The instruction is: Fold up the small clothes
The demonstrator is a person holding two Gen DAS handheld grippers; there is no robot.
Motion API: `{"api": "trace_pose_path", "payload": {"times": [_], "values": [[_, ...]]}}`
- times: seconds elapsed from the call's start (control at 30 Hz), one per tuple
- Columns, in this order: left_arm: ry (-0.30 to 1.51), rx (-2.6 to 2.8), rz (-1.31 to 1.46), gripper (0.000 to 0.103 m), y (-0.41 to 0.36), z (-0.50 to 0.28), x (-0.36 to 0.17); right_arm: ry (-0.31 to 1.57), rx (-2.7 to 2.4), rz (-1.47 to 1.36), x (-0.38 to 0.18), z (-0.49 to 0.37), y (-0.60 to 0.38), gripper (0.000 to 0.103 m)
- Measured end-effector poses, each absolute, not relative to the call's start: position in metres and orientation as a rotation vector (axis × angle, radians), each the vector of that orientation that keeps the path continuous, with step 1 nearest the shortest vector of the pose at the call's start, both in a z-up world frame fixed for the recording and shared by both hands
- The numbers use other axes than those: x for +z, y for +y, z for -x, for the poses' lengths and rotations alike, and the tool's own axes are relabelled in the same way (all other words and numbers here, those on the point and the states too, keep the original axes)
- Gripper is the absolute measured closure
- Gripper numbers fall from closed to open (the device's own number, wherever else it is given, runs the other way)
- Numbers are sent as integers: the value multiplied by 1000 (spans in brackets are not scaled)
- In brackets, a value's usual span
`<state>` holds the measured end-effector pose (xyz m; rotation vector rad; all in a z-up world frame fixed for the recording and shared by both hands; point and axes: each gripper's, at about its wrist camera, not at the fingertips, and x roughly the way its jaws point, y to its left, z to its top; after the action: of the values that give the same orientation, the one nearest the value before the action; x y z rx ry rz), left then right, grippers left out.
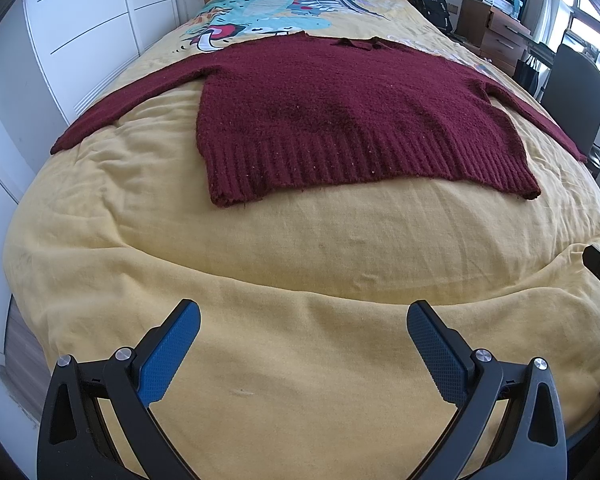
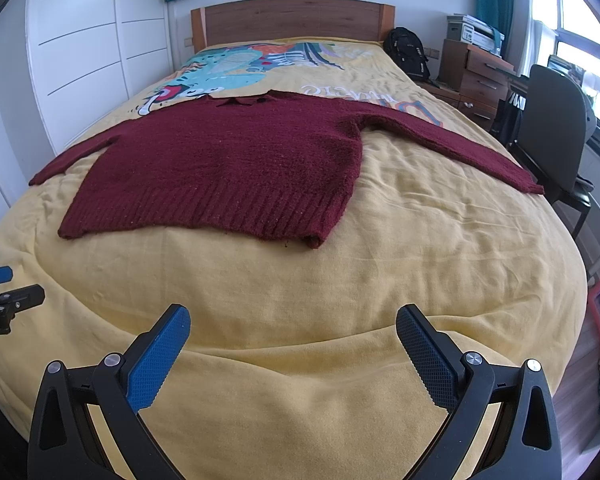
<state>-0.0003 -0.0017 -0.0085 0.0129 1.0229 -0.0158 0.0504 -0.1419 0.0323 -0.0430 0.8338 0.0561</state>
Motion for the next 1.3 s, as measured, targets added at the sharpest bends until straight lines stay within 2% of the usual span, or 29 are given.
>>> {"api": "trace_pose_path", "payload": {"times": [1.3], "values": [[1020, -22, 0, 1, -2, 1, -7, 838, 60, 48, 31, -50, -144, 0]]}}
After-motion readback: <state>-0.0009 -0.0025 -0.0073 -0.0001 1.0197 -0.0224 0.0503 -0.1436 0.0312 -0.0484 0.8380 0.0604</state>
